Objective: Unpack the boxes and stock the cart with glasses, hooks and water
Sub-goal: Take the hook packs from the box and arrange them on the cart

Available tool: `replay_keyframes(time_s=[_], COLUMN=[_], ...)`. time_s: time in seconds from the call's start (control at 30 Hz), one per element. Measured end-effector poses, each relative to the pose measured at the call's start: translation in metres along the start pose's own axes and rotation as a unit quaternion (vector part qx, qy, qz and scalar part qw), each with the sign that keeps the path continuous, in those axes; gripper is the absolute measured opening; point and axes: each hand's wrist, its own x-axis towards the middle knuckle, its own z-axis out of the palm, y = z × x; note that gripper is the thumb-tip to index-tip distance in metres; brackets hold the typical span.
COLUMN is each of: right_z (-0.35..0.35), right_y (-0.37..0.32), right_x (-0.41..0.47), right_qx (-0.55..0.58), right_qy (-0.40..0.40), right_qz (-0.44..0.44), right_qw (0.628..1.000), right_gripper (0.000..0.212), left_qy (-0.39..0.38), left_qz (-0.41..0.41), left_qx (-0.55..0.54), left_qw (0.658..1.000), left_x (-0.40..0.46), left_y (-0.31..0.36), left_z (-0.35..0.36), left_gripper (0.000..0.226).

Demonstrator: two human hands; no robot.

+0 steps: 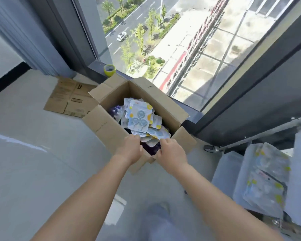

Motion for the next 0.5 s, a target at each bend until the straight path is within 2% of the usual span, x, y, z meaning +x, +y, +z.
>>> replay_keyframes(time_s=[0.1, 0.27, 0.37, 0.5], right_z=[0.007, 0.04, 0.079, 0.137], right_y=[-0.02, -0.059, -0.084, -0.118], right_x=[0.048, 0.136, 0.195, 0.274], right_qx=[-0.007, 0.053, 0.116, 0.204], right_qy=[-0.037, -0.09, -0.126, -0.193], right_qz=[-0.002, 0.028, 0.113, 0.23], right_qw=[0.999, 0.994, 0.979, 0.932], right_gripper=[0.016, 0.004, 0.012, 0.015], left_qy=[-0.019, -0.064, -0.111, -0.161], left_qz=[-0.032, -0.043, -0.041, -0.02], left_qx=[-0.013, 0.024, 0.023, -0.012], left_qw=[0.999, 0.997, 0.993, 0.987], left_x=[0.041, 0.131, 0.193, 0.261], left_y=[-0.037, -0.105, -0.141, -0.191], left_z=[-0.014, -0.029, -0.029, -0.016], left_gripper=[0.03, 0.034, 0.029, 0.028])
